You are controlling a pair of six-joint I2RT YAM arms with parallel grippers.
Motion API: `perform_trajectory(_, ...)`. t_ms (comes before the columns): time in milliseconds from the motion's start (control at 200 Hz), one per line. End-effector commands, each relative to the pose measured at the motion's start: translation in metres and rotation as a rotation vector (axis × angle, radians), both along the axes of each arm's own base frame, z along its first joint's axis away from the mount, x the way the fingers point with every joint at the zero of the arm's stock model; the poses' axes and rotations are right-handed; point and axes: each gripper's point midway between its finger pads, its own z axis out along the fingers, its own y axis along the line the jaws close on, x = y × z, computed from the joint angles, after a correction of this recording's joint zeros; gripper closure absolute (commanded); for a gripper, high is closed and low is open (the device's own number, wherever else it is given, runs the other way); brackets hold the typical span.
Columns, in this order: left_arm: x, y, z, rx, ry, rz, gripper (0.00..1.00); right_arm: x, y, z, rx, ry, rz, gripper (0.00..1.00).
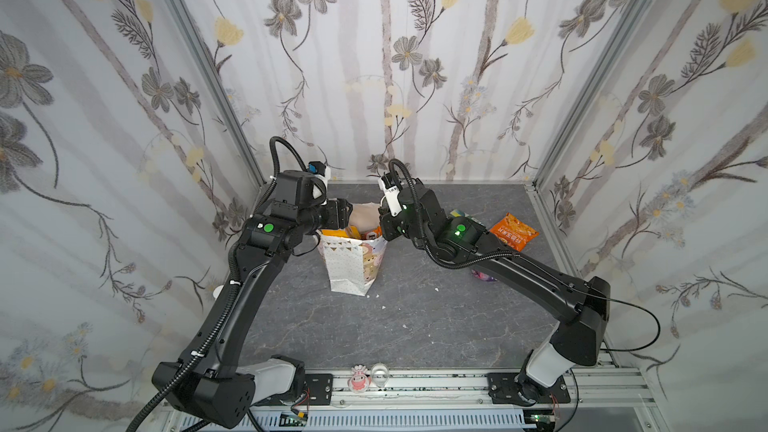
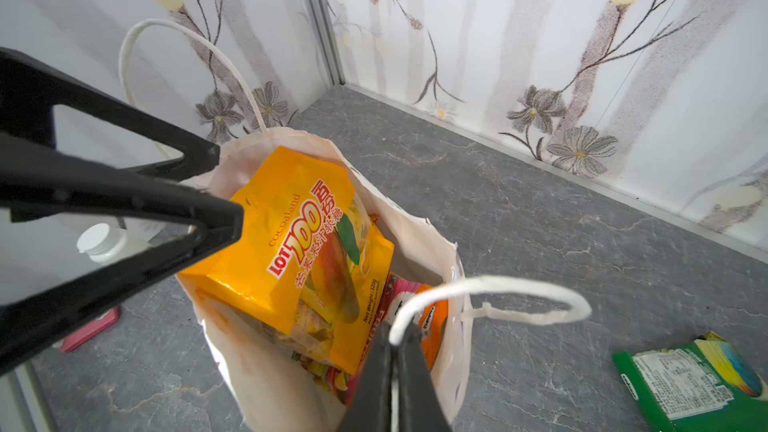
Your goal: Place the snacks into the paper bag
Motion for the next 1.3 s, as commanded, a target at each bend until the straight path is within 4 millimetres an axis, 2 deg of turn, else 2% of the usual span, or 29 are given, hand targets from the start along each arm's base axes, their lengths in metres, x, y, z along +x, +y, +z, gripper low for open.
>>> perform_trajectory(0,0.003,-0.007,-0.004,0.017,0.018,-0.025,0.29,-0.004,0.004,0.023,0.123,-0.03,0.042,1.0)
perform_trajectory(35,0.004,-0.011,-0.013,0.041,0.049,-0.033,0.29,-0.01,-0.002,0.035,0.154,-0.045,0.051,1.0)
perform_trajectory(200,0.011,-0.02,-0.071,0.204,0.212,-0.055,0.3,-0.02,-0.007,0.039,0.214,-0.061,0.097,1.0)
perform_trajectory(315,0.019,-0.017,-0.09,0.262,0.257,-0.047,0.31,-0.02,-0.009,0.038,0.218,-0.064,0.095,1.0)
perform_trajectory(455,0.02,-0.01,-0.096,0.316,0.297,-0.03,0.31,-0.02,-0.014,0.04,0.222,-0.073,0.092,1.0)
perform_trajectory(614,0.022,0.012,-0.102,0.416,0.332,0.065,0.34,-0.018,-0.021,0.039,0.223,-0.093,0.07,1.0)
perform_trajectory(684,0.022,0.007,-0.095,0.387,0.329,0.05,0.37,-0.018,-0.023,0.037,0.22,-0.095,0.067,1.0)
perform_trajectory(749,0.023,0.003,-0.08,0.348,0.293,0.048,0.41,-0.018,-0.024,0.034,0.218,-0.095,0.067,1.0)
perform_trajectory(824,0.026,0.001,-0.063,0.324,0.251,0.053,0.41,-0.018,-0.025,0.032,0.214,-0.092,0.066,1.0)
perform_trajectory(889,0.028,0.003,-0.061,0.33,0.243,0.066,0.41,-0.019,-0.026,0.03,0.213,-0.093,0.067,1.0)
perform_trajectory(1014,0.029,0.012,-0.087,0.402,0.325,0.092,0.43,-0.018,-0.031,0.03,0.208,-0.103,0.057,1.0)
perform_trajectory(1169,0.024,0.003,-0.122,0.404,0.417,0.038,0.46,-0.019,-0.036,0.031,0.209,-0.108,0.058,1.0)
perform_trajectory(1294,0.019,0.001,-0.137,0.397,0.447,0.02,0.46,-0.022,-0.036,0.032,0.21,-0.108,0.072,1.0)
